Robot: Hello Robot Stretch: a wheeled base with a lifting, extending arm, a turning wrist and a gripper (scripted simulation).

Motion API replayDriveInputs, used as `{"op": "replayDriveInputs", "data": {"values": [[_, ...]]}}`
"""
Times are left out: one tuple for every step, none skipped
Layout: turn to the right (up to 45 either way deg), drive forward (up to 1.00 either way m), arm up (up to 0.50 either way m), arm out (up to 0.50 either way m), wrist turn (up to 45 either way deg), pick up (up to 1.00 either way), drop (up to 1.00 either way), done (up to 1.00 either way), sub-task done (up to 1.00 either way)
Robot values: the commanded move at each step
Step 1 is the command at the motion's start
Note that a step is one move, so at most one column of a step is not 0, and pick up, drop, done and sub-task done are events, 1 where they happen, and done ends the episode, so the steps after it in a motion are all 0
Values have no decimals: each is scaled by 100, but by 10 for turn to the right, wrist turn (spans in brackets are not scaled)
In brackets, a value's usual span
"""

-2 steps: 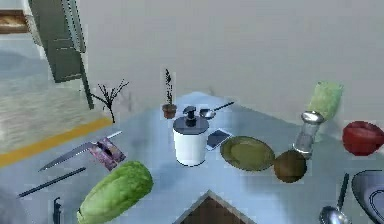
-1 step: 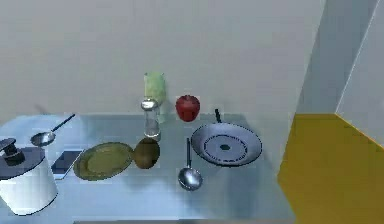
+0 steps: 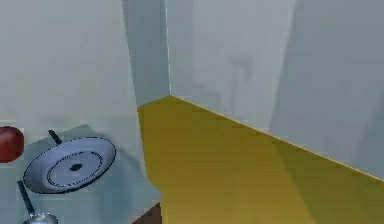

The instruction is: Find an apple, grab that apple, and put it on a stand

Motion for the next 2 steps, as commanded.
{"op": "replayDriveInputs", "data": {"values": [[120,0,0,0,0,0,0,0,0],[0,40,0,0,0,0,0,0,0]]}}
